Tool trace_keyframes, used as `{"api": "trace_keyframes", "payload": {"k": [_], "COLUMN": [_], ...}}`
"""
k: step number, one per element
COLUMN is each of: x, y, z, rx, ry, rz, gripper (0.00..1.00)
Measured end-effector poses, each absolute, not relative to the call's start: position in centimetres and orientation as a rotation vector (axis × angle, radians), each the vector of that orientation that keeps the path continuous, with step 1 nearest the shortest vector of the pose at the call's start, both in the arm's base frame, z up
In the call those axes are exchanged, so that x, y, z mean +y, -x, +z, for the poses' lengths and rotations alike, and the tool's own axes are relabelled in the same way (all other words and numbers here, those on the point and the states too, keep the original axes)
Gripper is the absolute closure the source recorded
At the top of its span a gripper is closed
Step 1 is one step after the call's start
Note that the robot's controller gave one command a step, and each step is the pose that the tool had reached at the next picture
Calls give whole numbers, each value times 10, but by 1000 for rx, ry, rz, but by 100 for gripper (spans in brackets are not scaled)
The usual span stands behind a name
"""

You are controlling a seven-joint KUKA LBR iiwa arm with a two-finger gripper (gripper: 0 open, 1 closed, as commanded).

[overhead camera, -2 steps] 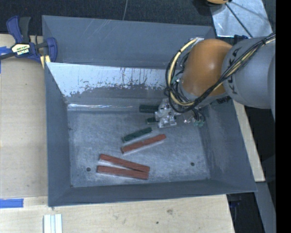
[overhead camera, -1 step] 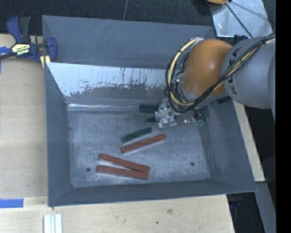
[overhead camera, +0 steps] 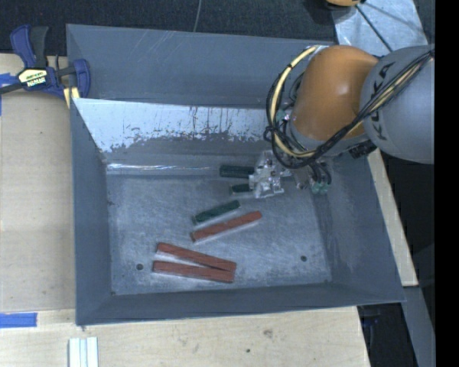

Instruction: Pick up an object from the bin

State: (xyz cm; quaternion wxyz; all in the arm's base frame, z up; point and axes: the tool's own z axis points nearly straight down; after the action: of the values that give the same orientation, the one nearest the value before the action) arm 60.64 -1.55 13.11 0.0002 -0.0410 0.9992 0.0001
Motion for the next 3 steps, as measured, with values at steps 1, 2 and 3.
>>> {"api": "trace_keyframes", "payload": {"k": [1,2,3], "x": [-17,-24,-25], "y": [-612,-610,-613], "z": [172,226,287], "rx": [3130,3142,3138], "ry": [101,67,87], "rz": [-1,1,0], "gripper": [100,100,100]}}
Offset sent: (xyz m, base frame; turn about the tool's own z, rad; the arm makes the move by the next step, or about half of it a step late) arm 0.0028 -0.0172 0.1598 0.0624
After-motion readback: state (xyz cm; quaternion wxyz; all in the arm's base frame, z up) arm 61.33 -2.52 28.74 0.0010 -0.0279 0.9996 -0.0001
